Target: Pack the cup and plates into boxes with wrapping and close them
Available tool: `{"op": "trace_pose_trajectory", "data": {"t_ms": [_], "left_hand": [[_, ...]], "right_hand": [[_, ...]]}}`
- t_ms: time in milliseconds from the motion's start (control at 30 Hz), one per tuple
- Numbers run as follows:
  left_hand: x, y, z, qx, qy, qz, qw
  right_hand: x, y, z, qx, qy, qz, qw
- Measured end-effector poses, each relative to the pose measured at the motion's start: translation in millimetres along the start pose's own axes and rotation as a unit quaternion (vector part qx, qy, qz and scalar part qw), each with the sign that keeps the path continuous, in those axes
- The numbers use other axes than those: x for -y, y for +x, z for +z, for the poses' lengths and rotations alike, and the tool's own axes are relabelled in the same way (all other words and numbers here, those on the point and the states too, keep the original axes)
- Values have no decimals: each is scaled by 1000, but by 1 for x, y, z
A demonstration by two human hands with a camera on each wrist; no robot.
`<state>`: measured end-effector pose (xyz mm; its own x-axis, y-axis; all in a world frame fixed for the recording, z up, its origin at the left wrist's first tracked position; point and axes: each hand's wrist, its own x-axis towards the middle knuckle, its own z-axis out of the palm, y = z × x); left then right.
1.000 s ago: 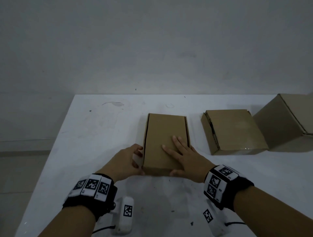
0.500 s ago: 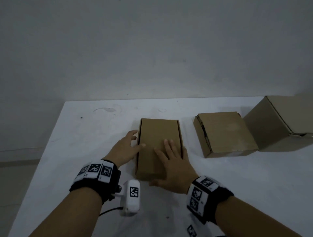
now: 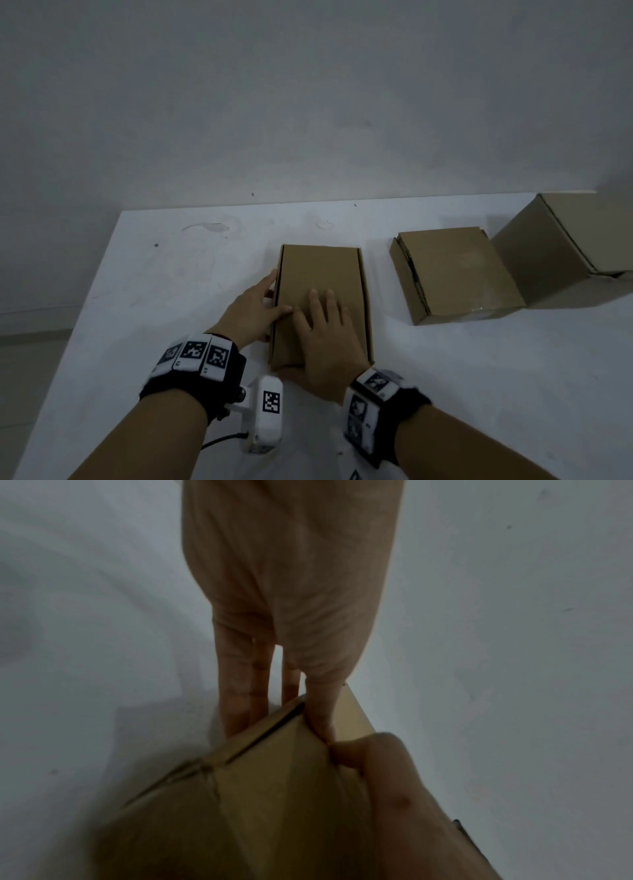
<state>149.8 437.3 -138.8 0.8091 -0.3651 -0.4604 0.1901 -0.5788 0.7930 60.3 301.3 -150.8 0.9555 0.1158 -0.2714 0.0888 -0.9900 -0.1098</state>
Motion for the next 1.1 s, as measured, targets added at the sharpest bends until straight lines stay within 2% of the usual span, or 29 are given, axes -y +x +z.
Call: {"op": "trace_pose_trajectory", "data": {"t_ms": [100, 167, 300, 400, 467, 800, 967, 1100], "left_hand": [[0, 0, 0, 2, -14, -3, 1000], [0, -1, 1, 2, -24, 0, 1000], [0, 0, 2, 0, -35, -7, 999], [1, 0, 3, 1, -37, -8, 999], [1, -1, 3, 1, -31, 1, 1000], [10, -1, 8, -25, 11, 19, 999], [17, -14, 25, -76, 62, 26, 995], [13, -38, 40, -120, 59, 41, 990]], "right_hand": [[-30, -10, 0, -24, -3, -21, 999], [-38, -13, 4, 26, -6, 7, 1000], [-42, -11, 5, -13, -19, -27, 999], [-59, -21, 5, -21, 24, 4, 999], [-66, -27, 6, -8, 53, 29, 998], [-69, -29, 0, 39, 60, -2, 997], [-75, -32, -4, 67, 61, -22, 996], [-96, -48, -25, 111, 95, -42, 988]]}}
